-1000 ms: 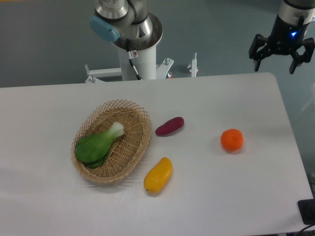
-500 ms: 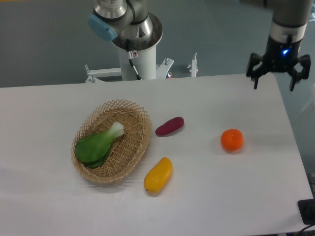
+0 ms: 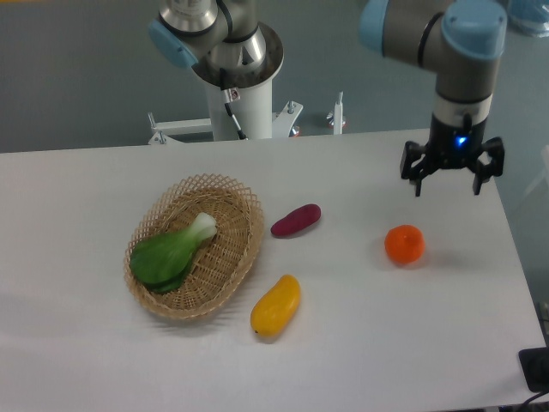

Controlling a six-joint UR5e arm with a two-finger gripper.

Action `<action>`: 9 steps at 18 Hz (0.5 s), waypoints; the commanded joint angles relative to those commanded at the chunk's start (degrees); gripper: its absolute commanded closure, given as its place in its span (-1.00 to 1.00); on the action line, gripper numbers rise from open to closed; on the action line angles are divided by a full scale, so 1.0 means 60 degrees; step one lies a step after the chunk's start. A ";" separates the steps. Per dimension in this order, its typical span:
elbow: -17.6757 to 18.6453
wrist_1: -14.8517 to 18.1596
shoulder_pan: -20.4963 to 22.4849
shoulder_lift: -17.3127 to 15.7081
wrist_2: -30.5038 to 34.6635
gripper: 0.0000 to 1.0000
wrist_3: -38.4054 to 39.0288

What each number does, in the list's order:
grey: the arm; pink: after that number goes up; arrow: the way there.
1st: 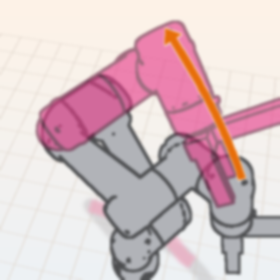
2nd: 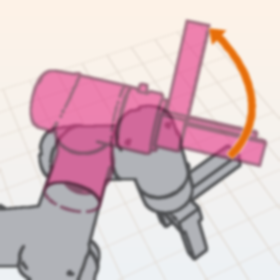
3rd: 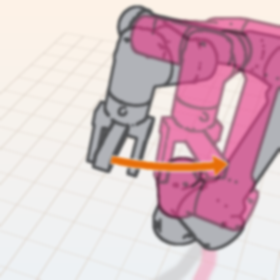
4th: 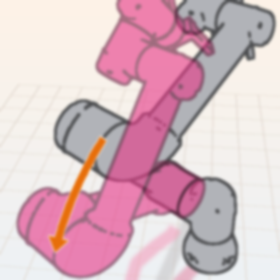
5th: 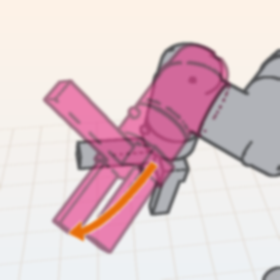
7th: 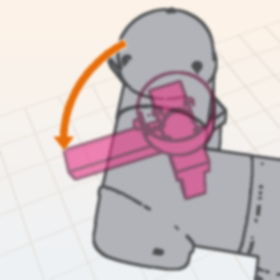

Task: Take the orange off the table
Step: 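Move the open gripper down and over the orange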

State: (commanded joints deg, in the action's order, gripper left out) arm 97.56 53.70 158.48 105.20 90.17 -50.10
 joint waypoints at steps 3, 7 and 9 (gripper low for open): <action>0.0073 -0.0277 -0.0207 0.0234 0.0060 -1.00 0.0364; 0.0306 -0.0440 -0.0237 0.0571 0.0060 -1.00 0.0645; 0.0396 -0.0440 -0.0193 0.0790 0.0060 -1.00 0.0601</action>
State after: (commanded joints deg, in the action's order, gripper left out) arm 99.93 51.06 157.32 109.94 90.53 -46.49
